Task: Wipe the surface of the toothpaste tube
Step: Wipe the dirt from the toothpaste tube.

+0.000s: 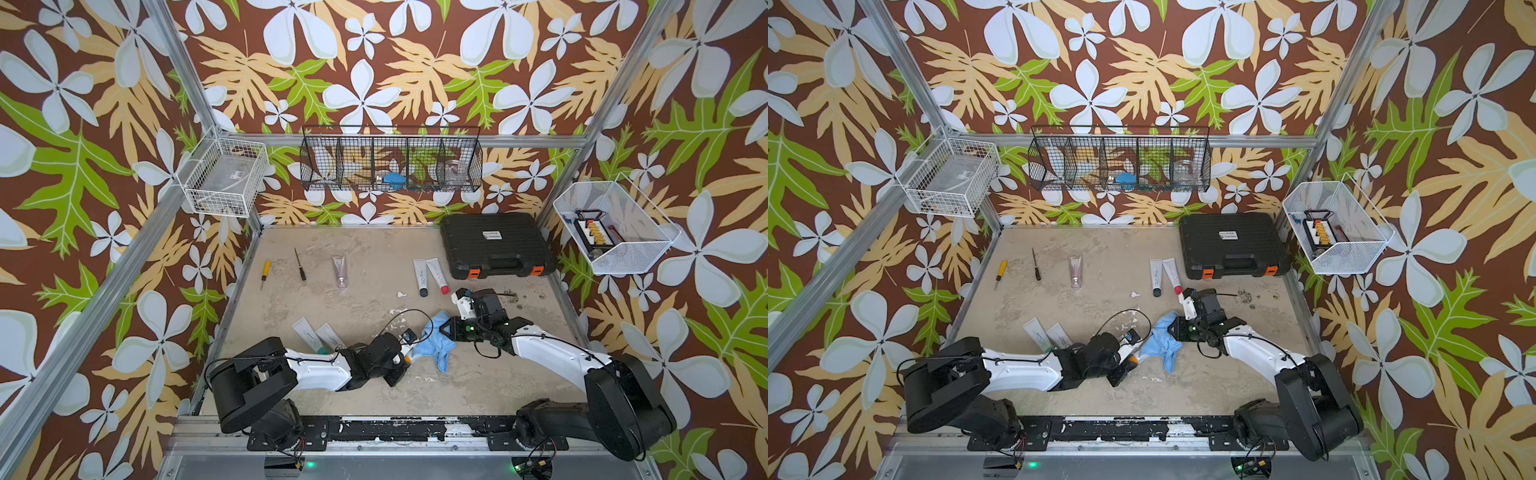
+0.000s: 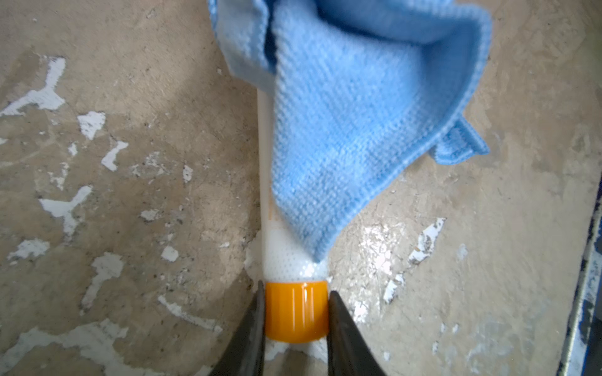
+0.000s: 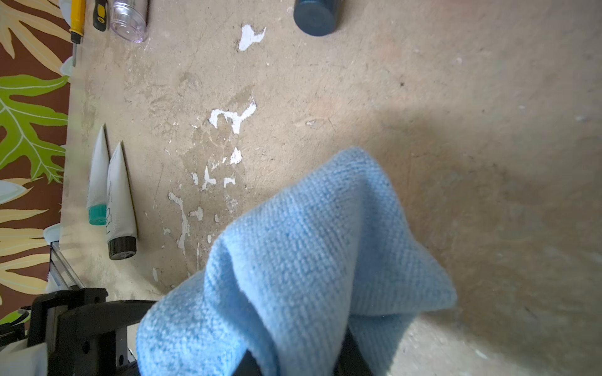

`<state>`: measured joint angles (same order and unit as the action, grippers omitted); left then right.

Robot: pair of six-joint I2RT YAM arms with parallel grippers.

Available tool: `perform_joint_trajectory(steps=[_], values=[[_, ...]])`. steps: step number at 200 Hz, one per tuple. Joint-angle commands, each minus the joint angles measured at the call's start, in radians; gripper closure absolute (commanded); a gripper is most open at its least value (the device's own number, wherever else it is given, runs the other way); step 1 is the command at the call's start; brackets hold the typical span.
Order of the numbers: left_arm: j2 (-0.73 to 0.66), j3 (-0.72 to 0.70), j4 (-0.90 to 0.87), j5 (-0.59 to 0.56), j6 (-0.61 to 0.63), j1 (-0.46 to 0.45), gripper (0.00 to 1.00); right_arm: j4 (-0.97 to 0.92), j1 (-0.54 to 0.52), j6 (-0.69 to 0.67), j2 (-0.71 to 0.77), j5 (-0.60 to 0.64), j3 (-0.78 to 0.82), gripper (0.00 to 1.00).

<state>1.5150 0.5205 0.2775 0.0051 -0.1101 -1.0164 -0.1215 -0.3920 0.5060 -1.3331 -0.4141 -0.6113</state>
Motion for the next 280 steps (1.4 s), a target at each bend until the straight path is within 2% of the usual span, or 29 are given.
perform_joint_trajectory(steps=[1, 12, 33, 58, 78, 111, 131, 155, 207, 280], values=[[0.003, -0.002, 0.020, 0.010, 0.010, 0.002, 0.71, -0.042, -0.002, -0.037, 0.010, 0.028, -0.013, 0.64], [0.005, 0.000, 0.021, 0.012, 0.010, 0.001, 0.71, -0.055, -0.001, -0.040, 0.019, 0.038, -0.013, 0.59], [0.008, 0.003, 0.017, 0.012, 0.013, 0.001, 0.72, -0.067, -0.002, -0.043, 0.033, 0.045, -0.007, 0.55], [0.008, 0.003, 0.017, 0.015, 0.012, 0.002, 0.72, -0.061, -0.001, -0.041, 0.038, 0.056, 0.015, 0.56], [0.008, 0.003, 0.017, 0.015, 0.013, 0.001, 0.72, -0.031, -0.001, -0.027, 0.019, 0.034, 0.026, 0.71], [0.004, 0.001, 0.019, 0.023, 0.013, 0.001, 0.72, 0.022, -0.001, -0.016, -0.026, 0.014, 0.030, 0.75], [0.004, 0.001, 0.022, 0.023, 0.013, 0.002, 0.72, 0.035, -0.002, -0.018, -0.058, 0.002, 0.020, 0.90], [0.010, 0.003, 0.023, 0.021, 0.015, 0.001, 0.76, 0.031, -0.022, -0.026, -0.080, 0.002, -0.002, 1.00], [0.020, 0.007, 0.032, 0.019, 0.019, 0.002, 0.79, 0.067, -0.097, 0.001, -0.129, 0.001, 0.002, 1.00], [0.031, 0.013, 0.038, 0.007, 0.028, 0.006, 0.79, 0.159, -0.254, 0.128, -0.164, -0.015, 0.029, 1.00]])
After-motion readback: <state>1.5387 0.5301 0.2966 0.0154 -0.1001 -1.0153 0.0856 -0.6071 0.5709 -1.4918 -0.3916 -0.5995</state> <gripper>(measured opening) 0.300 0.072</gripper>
